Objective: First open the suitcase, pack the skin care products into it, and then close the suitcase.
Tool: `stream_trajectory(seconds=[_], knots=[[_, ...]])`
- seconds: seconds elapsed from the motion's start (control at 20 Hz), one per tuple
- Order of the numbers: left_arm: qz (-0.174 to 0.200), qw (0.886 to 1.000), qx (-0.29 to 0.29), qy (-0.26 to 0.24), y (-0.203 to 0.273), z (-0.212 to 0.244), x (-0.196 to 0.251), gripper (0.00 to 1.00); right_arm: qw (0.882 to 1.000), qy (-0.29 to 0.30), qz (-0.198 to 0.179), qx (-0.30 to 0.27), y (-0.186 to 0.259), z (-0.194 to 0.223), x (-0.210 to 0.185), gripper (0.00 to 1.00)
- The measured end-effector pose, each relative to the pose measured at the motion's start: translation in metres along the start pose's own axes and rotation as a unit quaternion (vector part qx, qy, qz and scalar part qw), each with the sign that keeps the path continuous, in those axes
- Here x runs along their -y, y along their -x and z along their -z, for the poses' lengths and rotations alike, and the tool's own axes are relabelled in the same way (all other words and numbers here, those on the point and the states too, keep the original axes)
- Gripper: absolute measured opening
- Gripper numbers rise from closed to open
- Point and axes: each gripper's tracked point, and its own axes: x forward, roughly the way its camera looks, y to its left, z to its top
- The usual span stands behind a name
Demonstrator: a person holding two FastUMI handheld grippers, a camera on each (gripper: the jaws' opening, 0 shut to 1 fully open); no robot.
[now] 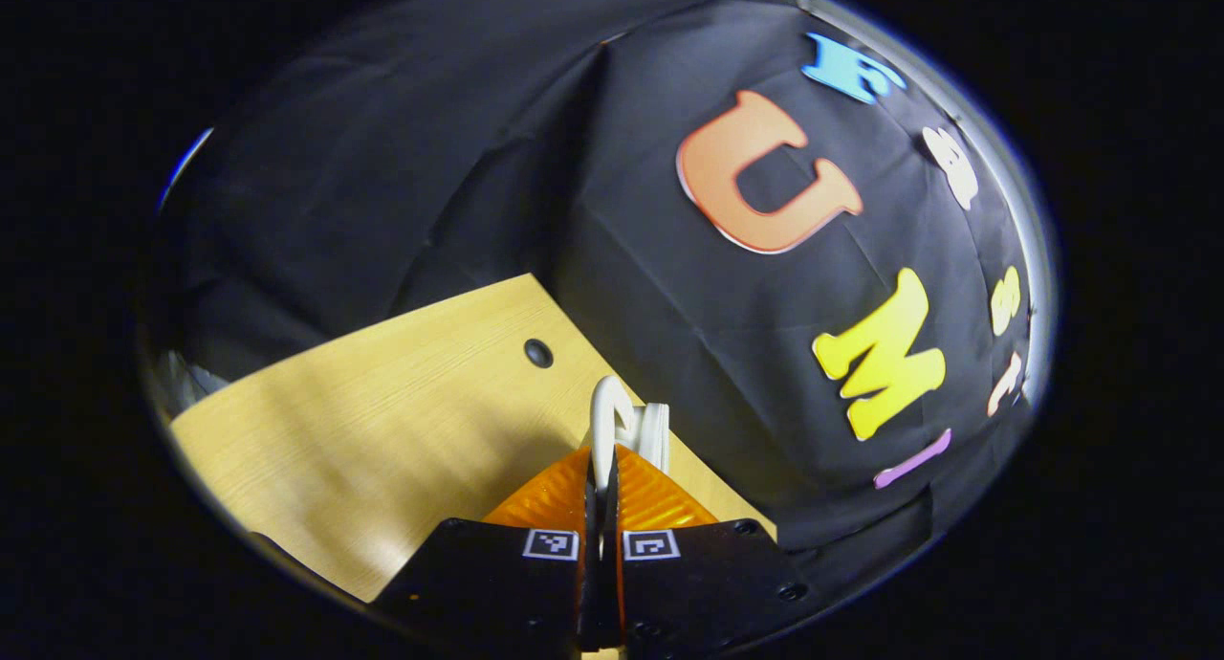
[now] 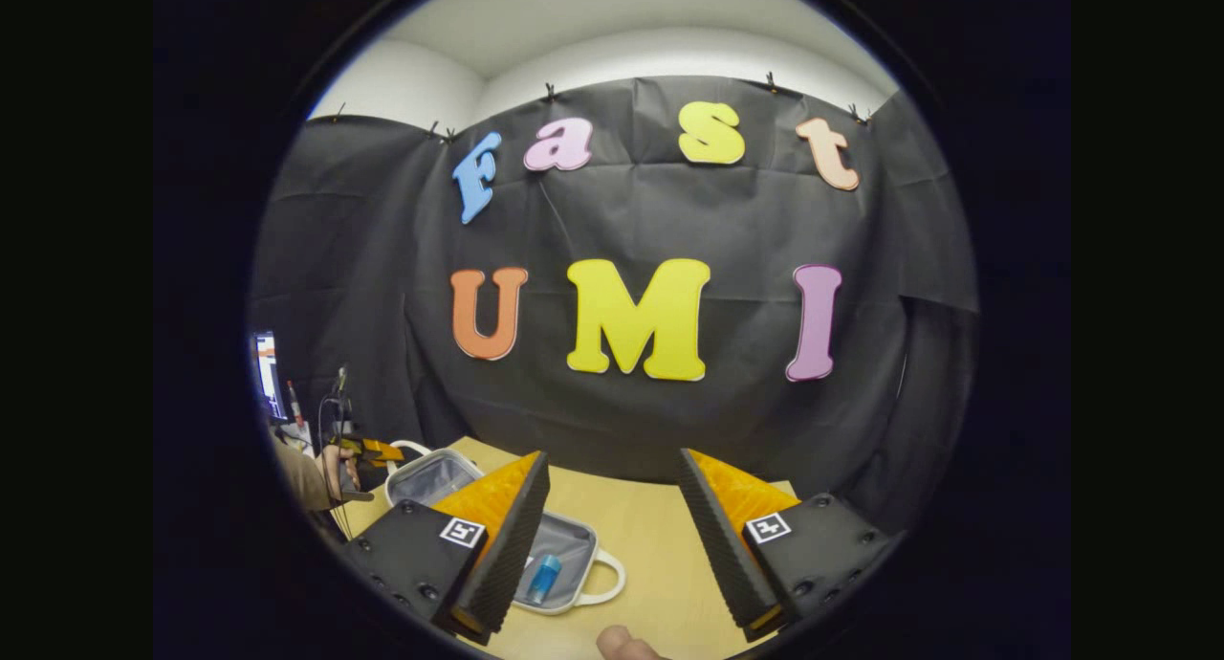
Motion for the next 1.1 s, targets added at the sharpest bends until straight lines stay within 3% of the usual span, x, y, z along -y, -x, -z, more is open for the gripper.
stream_trajectory(seconds=[0.35, 0.65, 1.1], knots=[[-0.011, 0.991, 0.031, -0.127, 0.022, 0.017, 0.088, 0.04, 1.0, -0.002, -0.014, 0.011, 0.012, -0.009, 0.025, 0.8], [0.001, 0.951, 0.035, -0.306, 0.025, 0.067, 0.17, 0.03, 1.0, -0.006, -0.014, -0.002, 0.004, 0.002, 0.039, 0.78], [0.039, 0.934, 0.018, -0.356, 0.016, 0.175, 0.248, 0.03, 1.0, 0.004, 0.003, -0.021, 0.004, 0.019, 0.061, 0.8]])
